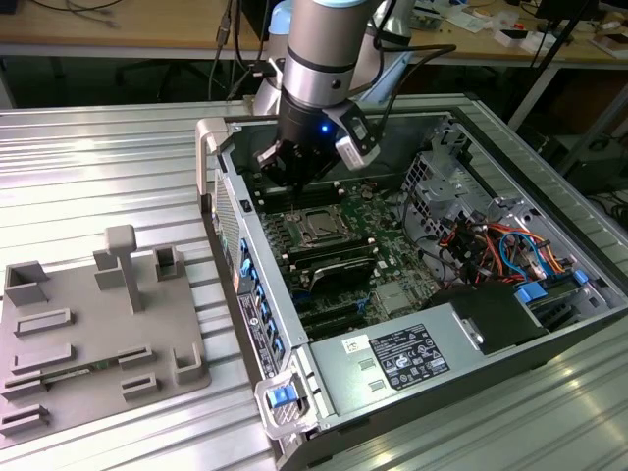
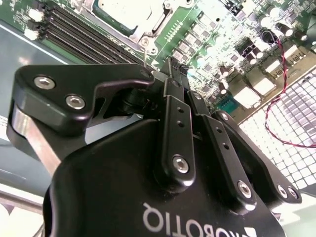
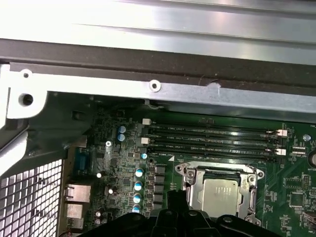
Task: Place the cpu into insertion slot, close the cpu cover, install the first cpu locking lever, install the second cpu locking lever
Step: 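Install the first cpu locking lever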
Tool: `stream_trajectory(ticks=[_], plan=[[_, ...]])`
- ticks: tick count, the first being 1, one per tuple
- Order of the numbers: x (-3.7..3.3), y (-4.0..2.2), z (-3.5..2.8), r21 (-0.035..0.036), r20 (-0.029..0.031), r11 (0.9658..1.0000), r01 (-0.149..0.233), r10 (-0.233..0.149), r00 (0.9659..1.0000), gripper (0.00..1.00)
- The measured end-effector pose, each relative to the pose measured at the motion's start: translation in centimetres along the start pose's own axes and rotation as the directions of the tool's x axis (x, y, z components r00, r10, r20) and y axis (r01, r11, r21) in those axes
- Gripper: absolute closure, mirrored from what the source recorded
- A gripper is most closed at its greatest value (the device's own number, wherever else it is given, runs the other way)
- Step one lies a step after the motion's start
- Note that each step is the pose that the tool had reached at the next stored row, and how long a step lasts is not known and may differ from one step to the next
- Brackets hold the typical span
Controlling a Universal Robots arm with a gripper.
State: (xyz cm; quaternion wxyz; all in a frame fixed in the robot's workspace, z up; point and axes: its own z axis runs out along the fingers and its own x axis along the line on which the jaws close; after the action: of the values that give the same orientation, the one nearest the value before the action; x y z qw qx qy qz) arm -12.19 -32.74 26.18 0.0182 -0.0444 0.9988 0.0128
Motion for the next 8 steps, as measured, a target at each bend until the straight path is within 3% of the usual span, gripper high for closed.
stream_trajectory(ticks=[8], plan=[[-0.04,0.7,0.09,-0.001,-0.0004,0.9998,0.019,-0.019,0.9998,0.89]])
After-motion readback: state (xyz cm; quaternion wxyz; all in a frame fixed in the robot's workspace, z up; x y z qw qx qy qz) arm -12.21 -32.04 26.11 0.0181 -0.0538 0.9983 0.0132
